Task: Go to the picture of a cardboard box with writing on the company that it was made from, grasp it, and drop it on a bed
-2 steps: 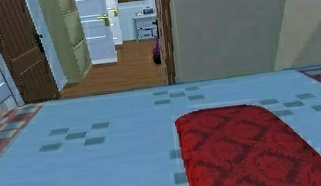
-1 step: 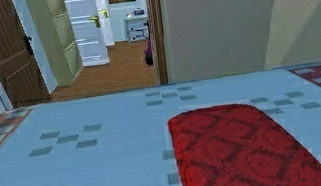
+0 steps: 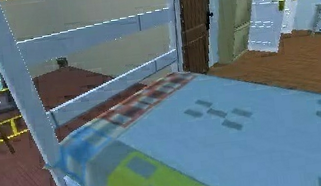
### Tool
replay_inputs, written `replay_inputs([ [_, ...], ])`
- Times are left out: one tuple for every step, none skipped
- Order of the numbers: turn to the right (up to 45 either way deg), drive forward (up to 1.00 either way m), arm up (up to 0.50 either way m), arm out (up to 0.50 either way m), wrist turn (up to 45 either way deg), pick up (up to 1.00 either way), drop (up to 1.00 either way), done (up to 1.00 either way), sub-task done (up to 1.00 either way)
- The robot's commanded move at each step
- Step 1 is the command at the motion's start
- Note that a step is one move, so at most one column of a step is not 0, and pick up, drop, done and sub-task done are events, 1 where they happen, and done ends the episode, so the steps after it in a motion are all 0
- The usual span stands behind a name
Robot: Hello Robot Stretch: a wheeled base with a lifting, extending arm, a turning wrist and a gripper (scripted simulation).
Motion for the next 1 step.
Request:
replay_inputs([
  [-24.0,0.00,0.00,0.00,0.0,0.00,0.00,0.00,0.00],
])
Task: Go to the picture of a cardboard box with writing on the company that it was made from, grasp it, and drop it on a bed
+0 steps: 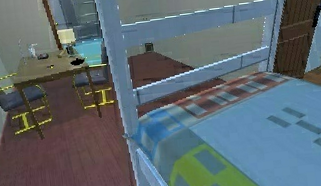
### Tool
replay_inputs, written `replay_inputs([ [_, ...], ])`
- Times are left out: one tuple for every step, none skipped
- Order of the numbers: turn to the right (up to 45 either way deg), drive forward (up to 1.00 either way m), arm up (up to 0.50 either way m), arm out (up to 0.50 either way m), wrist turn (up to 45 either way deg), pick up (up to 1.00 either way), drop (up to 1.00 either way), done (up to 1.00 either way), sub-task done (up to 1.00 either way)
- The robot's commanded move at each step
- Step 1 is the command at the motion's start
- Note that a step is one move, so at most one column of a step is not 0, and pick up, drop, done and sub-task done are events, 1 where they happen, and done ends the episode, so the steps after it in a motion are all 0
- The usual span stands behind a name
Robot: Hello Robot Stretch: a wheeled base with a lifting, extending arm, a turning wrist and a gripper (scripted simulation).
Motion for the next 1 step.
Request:
replay_inputs([
  [-3.0,0.00,0.00,0.00,0.0,0.00,0.00,0.00,0.00],
])
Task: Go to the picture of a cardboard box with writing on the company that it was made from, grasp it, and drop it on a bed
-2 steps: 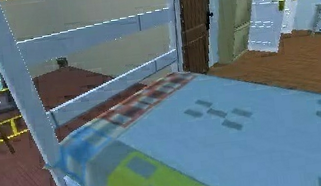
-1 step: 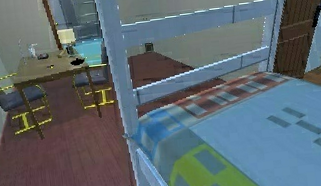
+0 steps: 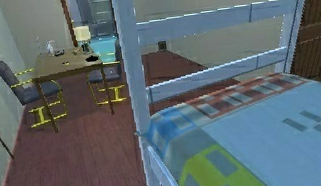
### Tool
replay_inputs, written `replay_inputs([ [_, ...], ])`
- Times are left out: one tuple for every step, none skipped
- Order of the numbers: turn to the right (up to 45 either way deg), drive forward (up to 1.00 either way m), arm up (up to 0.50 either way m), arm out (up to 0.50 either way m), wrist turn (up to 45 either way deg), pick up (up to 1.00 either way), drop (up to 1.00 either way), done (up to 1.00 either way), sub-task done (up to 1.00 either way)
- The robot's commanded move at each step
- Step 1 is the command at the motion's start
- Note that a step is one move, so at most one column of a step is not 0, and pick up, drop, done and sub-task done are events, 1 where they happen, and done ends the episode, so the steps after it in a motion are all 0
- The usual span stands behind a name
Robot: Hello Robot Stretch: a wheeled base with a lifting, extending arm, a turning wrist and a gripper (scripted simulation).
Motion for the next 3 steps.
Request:
replay_inputs([
  [0.0,0.00,0.00,0.48,0.0,0.00,0.00,0.00,0.00],
  [0.0,0.00,0.00,0.00,45.0,0.00,0.00,0.00,0.00],
  [0.0,0.00,0.00,0.00,45.0,0.00,0.00,0.00,0.00],
])
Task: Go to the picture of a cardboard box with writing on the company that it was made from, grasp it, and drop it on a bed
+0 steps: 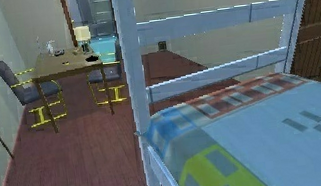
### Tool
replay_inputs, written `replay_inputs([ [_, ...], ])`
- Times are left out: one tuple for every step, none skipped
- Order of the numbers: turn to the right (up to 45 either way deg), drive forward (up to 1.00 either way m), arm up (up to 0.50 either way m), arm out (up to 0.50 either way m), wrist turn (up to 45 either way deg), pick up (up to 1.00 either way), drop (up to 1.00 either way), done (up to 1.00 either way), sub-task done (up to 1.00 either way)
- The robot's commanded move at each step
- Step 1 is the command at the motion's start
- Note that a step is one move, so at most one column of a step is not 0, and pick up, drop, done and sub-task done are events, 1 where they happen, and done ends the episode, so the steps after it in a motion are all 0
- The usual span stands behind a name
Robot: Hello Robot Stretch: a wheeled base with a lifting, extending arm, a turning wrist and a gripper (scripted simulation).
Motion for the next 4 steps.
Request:
replay_inputs([
  [0.0,0.00,0.00,0.00,36.0,0.00,0.00,0.00,0.00],
  [0.0,0.00,0.00,0.00,0.0,0.00,1.00,0.00,0.00],
  [0.0,0.00,0.00,-0.10,0.0,0.00,0.00,0.00,0.00],
  [0.0,0.00,0.00,0.00,0.0,0.00,0.00,1.00,0.00],
])
